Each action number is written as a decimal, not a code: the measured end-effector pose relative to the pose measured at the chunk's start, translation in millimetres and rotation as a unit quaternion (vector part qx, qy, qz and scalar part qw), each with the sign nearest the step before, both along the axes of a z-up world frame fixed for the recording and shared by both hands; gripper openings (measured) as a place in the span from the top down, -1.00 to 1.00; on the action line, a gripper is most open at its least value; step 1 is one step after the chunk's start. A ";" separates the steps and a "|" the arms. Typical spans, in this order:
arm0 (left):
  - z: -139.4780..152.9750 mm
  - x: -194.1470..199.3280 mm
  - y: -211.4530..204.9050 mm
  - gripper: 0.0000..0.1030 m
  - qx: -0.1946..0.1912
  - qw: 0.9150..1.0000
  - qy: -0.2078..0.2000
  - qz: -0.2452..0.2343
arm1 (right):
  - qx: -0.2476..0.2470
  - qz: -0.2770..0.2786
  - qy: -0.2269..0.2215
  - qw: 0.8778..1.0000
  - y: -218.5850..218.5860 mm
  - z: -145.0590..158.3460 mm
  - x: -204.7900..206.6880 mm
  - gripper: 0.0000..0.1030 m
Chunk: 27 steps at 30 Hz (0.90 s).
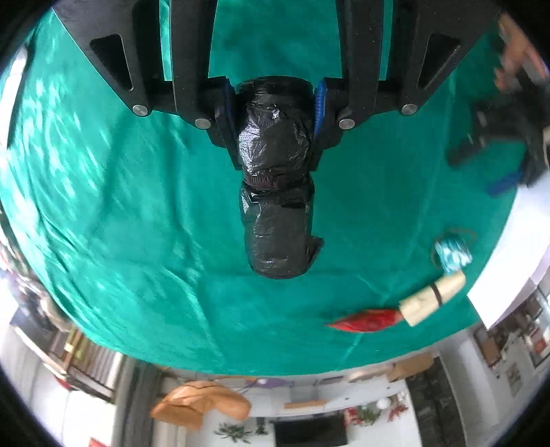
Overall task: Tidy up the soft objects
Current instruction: 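Grasp the black plastic-wrapped roll with the right tool, then grasp the cream strapped cloth roll with the left tool while the right tool holds the black roll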
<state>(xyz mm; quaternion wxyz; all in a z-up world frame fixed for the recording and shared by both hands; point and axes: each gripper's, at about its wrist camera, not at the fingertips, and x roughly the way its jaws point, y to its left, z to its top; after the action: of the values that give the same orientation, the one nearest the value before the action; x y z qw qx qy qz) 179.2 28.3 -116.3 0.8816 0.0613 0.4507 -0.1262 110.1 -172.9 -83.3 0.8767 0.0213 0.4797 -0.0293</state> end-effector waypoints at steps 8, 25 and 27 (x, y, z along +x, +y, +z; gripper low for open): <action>0.0 0.1 0.1 -1.00 0.000 1.000 0.000 0.000 | -0.005 -0.040 -0.048 0.998 -12.8 -25.4 -12.1 -0.28; 2.9 5.0 -1.4 -1.00 0.011 0.999 0.040 -0.005 | -0.016 -0.048 -0.056 0.997 -13.6 -28.8 -16.2 -0.53; 5.6 10.6 0.1 -1.00 0.020 0.997 0.078 0.005 | -0.016 -0.048 -0.056 0.997 -13.6 -28.8 -16.2 -0.53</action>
<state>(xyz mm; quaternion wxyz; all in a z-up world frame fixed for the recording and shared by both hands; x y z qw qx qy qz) 189.8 28.4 -110.7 0.8429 0.0664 0.5208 -0.1173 93.9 -186.4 -112.1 0.8997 0.0322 0.4282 -0.0781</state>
